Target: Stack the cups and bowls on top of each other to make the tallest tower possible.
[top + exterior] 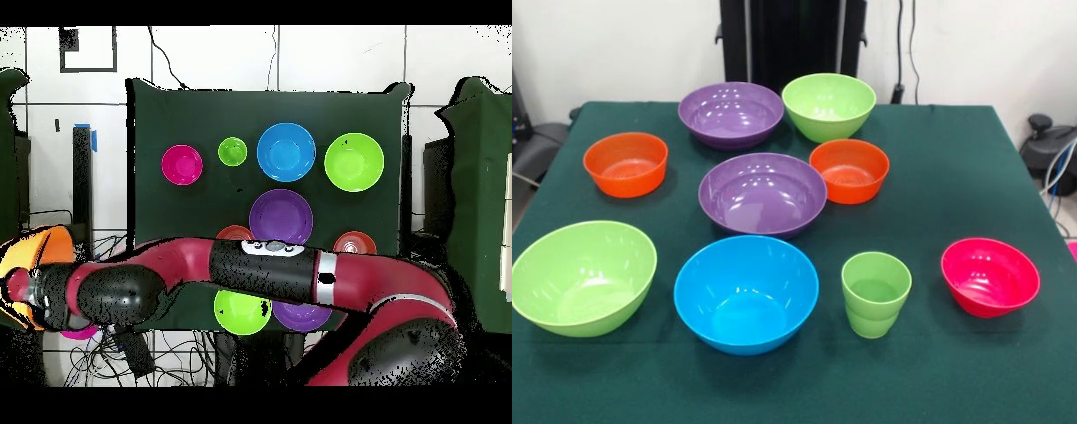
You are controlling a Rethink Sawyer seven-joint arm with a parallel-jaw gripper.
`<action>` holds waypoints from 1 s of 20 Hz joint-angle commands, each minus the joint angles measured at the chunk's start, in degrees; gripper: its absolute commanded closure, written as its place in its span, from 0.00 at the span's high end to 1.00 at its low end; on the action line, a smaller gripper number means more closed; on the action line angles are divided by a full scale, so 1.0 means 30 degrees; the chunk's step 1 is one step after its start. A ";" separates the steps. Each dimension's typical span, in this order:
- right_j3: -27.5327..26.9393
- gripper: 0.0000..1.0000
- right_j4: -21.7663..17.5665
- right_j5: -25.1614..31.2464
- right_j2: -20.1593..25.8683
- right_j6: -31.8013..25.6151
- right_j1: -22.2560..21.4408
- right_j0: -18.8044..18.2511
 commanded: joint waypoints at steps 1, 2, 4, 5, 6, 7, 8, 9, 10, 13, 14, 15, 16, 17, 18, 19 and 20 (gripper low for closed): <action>0.1191 0.00 -0.2336 0.3465 -0.0588 -0.2161 0.2719 -0.1139; 0.1218 0.00 -0.2637 0.3617 -0.0685 -0.2311 0.2862 -0.1251; 0.1198 0.00 -0.3233 0.4004 -0.0907 -0.2774 0.3535 -0.1530; 0.1139 0.00 -0.3549 0.4151 -0.1048 -0.2959 0.3881 -0.1648; 0.1089 0.00 -0.3861 0.4345 -0.1170 -0.3098 0.4212 -0.1799; 0.1009 0.00 -0.4195 0.4456 -0.1354 -0.3271 0.4529 -0.1888; 0.0951 0.00 -0.4486 0.4606 -0.1466 -0.3418 0.4823 -0.2003; 0.0896 0.00 -0.4820 0.4631 -0.1568 -0.3525 0.5114 -0.2078; 0.0833 0.00 -0.5134 0.4694 -0.1625 -0.3648 0.5465 -0.2177; 0.0612 0.00 -0.6079 0.4703 -0.1777 -0.3923 0.6859 -0.2422; 0.0513 0.00 -0.6409 0.4703 -0.1877 -0.4029 0.7354 -0.2503; 0.0378 0.00 -0.6755 0.4782 -0.2109 -0.4181 0.7832 -0.2620; 0.0280 0.00 -0.7025 0.4909 -0.2237 -0.4248 0.8106 -0.2715; 0.0192 0.00 -0.7276 0.5088 -0.2378 -0.4305 0.8265 -0.2828; 0.0101 0.00 -0.7546 0.5320 -0.2565 -0.4416 0.8403 -0.2965; 0.0054 0.00 -0.7804 0.5529 -0.2778 -0.4489 0.8505 -0.3130; 0.0019 0.00 -0.8100 0.5688 -0.3101 -0.4609 0.8617 -0.3306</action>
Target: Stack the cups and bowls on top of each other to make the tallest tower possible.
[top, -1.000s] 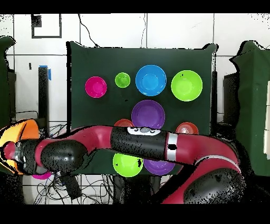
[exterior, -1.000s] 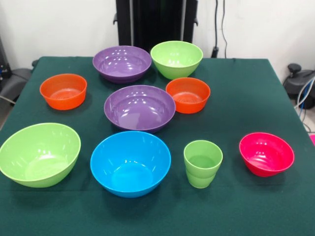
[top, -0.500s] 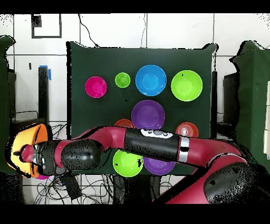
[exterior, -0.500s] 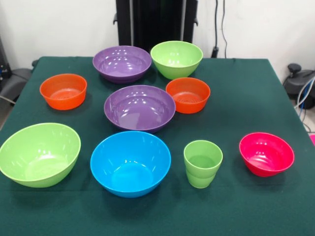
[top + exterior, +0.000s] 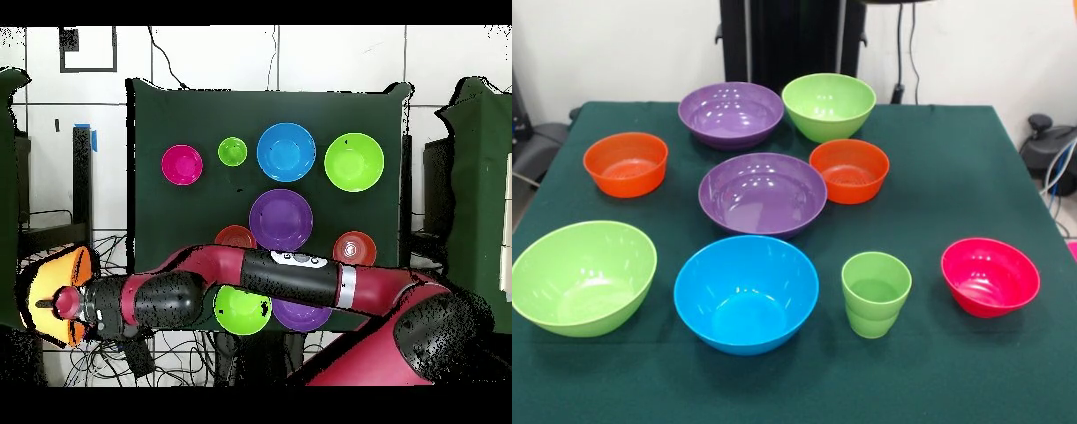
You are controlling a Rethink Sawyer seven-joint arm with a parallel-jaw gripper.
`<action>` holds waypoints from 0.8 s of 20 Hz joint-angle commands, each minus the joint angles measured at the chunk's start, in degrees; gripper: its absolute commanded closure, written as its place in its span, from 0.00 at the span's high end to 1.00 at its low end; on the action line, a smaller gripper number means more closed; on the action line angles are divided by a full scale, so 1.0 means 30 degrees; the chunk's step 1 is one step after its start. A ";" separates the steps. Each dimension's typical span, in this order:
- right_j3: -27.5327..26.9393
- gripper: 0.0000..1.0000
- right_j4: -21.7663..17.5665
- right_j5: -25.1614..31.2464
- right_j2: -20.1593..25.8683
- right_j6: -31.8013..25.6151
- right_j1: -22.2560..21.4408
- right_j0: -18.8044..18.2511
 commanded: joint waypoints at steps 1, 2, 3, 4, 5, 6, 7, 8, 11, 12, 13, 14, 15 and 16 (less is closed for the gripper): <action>-0.0354 0.00 -0.3141 0.2860 -0.3121 -0.4755 0.2917 -0.0714; -0.0469 0.00 -0.3564 0.3034 -0.3534 -0.4982 0.3079 -0.0922; -0.0646 0.00 -0.4027 0.3283 -0.4010 -0.5290 0.3388 -0.1192; -0.0837 0.00 -0.4432 0.3518 -0.4365 -0.5619 0.3639 -0.1441; -0.1012 0.00 -0.4717 0.3894 -0.4622 -0.6000 0.3920 -0.1696; -0.1166 0.00 -0.4942 0.4215 -0.4830 -0.6282 0.4155 -0.1925; -0.1266 0.00 -0.5152 0.4502 -0.4942 -0.6512 0.4301 -0.2153; -0.1352 0.00 -0.5285 0.4798 -0.5007 -0.6676 0.4427 -0.2353; -0.1617 0.00 -0.5656 0.5560 -0.5184 -0.7188 0.4961 -0.2902; -0.1709 0.00 -0.5749 0.5747 -0.5200 -0.7327 0.5168 -0.3033; -0.1813 0.00 -0.5860 0.5920 -0.5269 -0.7478 0.5352 -0.3158; -0.1918 0.00 -0.5971 0.6094 -0.5337 -0.7629 0.5537 -0.3282; -0.2047 0.00 -0.6092 0.6209 -0.5422 -0.7807 0.5722 -0.3364; -0.2176 0.00 -0.6214 0.6325 -0.5507 -0.7986 0.5907 -0.3446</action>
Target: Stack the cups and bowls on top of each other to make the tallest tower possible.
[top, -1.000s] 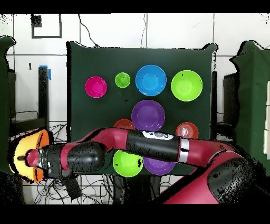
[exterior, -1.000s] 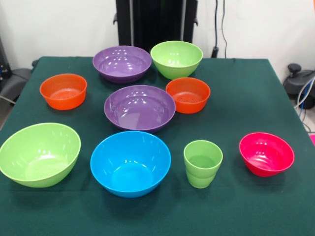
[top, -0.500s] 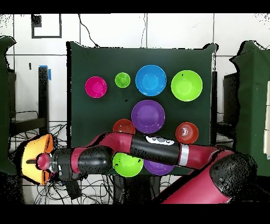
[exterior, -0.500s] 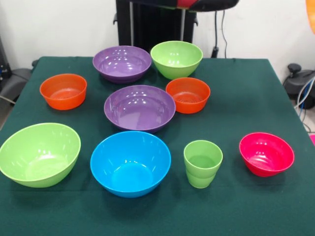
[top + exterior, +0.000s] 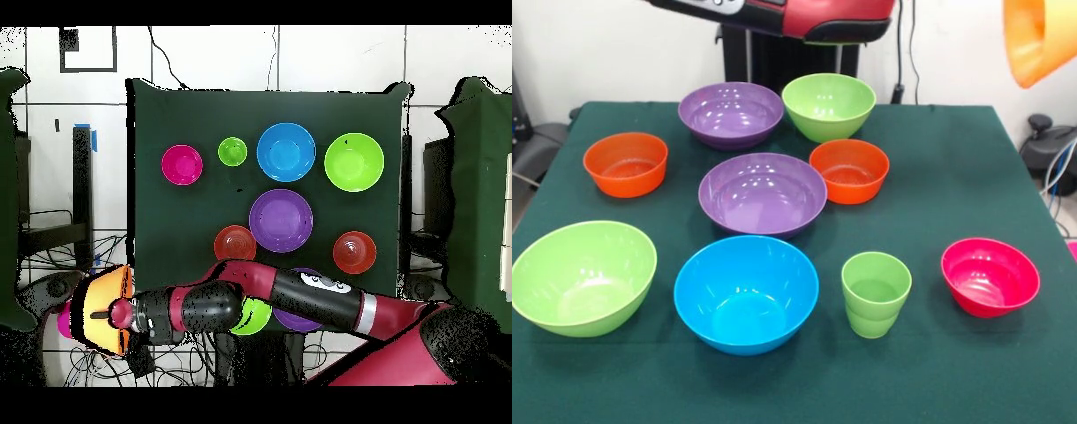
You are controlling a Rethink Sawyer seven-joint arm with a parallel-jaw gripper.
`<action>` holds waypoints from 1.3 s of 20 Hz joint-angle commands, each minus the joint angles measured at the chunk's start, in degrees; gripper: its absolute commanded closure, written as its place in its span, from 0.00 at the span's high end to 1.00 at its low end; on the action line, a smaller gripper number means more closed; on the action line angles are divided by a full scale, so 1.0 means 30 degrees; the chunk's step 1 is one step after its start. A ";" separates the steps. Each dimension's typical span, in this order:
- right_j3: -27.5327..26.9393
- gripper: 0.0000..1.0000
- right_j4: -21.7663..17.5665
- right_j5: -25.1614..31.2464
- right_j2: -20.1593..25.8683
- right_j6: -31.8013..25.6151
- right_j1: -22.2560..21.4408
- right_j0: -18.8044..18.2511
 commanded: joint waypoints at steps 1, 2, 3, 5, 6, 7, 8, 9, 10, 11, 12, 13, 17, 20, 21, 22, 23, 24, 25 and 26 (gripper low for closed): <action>-0.2259 0.00 -0.1961 0.3164 -0.2243 -0.7236 0.2516 -0.0397; -0.2388 0.00 -0.2069 0.3221 -0.2283 -0.7394 0.2713 -0.0421; -0.2483 0.00 -0.2100 0.3328 -0.2364 -0.7532 0.2881 -0.0449; -0.2619 0.00 -0.2096 0.3464 -0.2450 -0.7758 0.3259 -0.0505; -0.2616 0.00 -0.2108 0.3421 -0.2477 -0.7776 0.3431 -0.0474; -0.2587 0.00 -0.2139 0.3313 -0.2441 -0.7764 0.3580 -0.0410; -0.2530 0.00 -0.2116 0.3157 -0.2325 -0.7747 0.3777 -0.0301; -0.2472 0.00 -0.2094 0.3001 -0.2209 -0.7731 0.3975 -0.0192; -0.2372 0.00 -0.2172 0.2619 -0.2055 -0.7550 0.4108 -0.0012; -0.2301 0.00 -0.2275 0.2247 -0.1907 -0.7350 0.4209 0.0203; -0.2245 0.00 -0.2391 0.1775 -0.1791 -0.6976 0.4270 0.0412; -0.2248 0.00 -0.2468 0.1524 -0.1696 -0.6800 0.4387 0.0622; -0.2703 0.00 -0.3096 0.0791 -0.1783 -0.6688 0.5031 0.1138; -0.2967 0.00 -0.3415 0.0732 -0.1884 -0.7120 0.5752 0.1216; -0.3081 0.00 -0.3519 0.0735 -0.1883 -0.7274 0.5980 0.1221; -0.3219 0.00 -0.3656 0.0721 -0.1920 -0.7366 0.6111 0.1224; -0.3249 0.00 -0.3828 0.0650 -0.1989 -0.7316 0.6156 0.1196; -0.3409 0.00 -0.3935 0.0722 -0.2063 -0.7410 0.6218 0.1165; -0.3636 0.00 -0.4006 0.0878 -0.2101 -0.7690 0.6384 0.1102; -0.3828 0.00 -0.3927 0.1211 -0.2121 -0.7999 0.6580 0.1108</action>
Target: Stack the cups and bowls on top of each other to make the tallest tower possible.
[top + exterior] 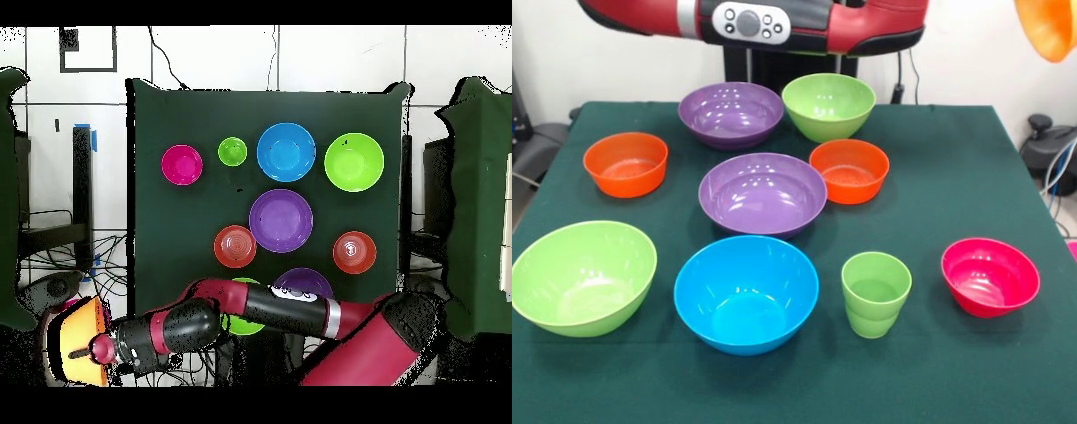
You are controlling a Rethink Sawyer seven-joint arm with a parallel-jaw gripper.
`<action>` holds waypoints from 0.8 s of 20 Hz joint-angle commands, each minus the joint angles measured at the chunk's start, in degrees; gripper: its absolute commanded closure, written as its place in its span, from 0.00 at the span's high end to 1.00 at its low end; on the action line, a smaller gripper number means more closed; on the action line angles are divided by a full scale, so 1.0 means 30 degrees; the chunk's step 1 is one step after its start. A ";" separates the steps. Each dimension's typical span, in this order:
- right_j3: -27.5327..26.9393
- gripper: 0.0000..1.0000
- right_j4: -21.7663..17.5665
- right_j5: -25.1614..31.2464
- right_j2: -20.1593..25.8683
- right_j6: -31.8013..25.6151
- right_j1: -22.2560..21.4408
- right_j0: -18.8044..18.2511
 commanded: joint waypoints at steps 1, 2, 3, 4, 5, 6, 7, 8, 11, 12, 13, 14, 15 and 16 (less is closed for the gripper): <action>-0.3777 0.00 -0.1687 -0.0102 -0.0939 -0.6151 0.2044 0.0447; -0.3960 0.00 -0.1782 -0.0060 -0.1005 -0.6359 0.2307 0.0416; -0.4241 0.00 -0.1855 0.0021 -0.1013 -0.6687 0.2613 0.0412; -0.4479 0.00 -0.1993 -0.0005 -0.1068 -0.6942 0.2931 0.0400; -0.4692 0.00 -0.2091 0.0000 -0.1152 -0.7204 0.3235 0.0373; -0.4910 0.00 -0.2297 -0.0104 -0.1216 -0.7298 0.3433 0.0374; -0.5146 0.00 -0.2468 -0.0118 -0.1250 -0.7518 0.3590 0.0381; -0.5365 0.00 -0.2602 -0.0098 -0.1309 -0.7626 0.3632 0.0379; -0.6019 0.00 -0.2781 0.0194 -0.1539 -0.8246 0.3875 0.0282; -0.6194 0.00 -0.2798 0.0300 -0.1626 -0.8507 0.4005 0.0228; -0.6375 0.00 -0.2801 0.0421 -0.1768 -0.8867 0.4210 0.0153; -0.6501 0.00 -0.2814 0.0436 -0.1842 -0.9081 0.4316 0.0116; -0.6651 0.00 -0.2862 0.0384 -0.1896 -0.9299 0.4432 0.0114; -0.6839 0.00 -0.2884 0.0322 -0.1942 -0.9515 0.4605 0.0137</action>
